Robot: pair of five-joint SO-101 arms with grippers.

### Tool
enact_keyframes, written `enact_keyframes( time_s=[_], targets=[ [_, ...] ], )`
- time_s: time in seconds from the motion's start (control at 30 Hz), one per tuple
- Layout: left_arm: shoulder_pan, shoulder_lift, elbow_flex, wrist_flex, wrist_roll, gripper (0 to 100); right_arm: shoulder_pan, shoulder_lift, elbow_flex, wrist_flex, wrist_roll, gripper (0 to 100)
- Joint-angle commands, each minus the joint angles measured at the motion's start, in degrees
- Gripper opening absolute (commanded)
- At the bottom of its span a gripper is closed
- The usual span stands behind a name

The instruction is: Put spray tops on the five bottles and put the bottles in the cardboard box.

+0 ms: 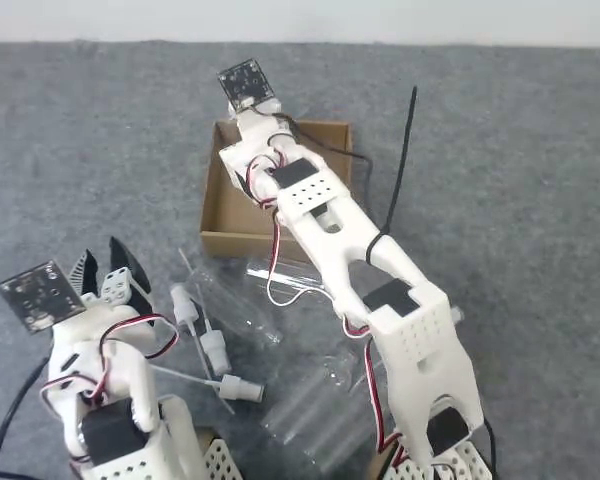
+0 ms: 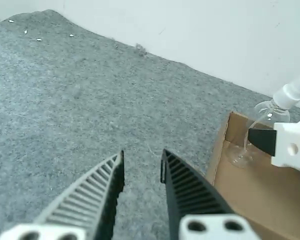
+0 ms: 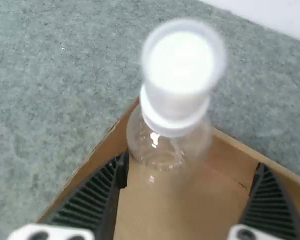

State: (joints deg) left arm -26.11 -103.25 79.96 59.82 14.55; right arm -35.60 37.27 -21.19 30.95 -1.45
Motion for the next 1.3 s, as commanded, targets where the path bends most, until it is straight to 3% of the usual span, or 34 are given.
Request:
enact_keyframes(
  time_s=[0.0,1.27],
  targets=[
    [-0.26,-0.70,0.22,-2.02,0.62,12,-0.04,-7.69,-3.43,4.09,-0.53,32.2],
    [-0.26,-0.70,0.48,-1.76,0.35,12,-0.40,-36.79,-3.52,61.14,-0.18,31.8]
  ],
)
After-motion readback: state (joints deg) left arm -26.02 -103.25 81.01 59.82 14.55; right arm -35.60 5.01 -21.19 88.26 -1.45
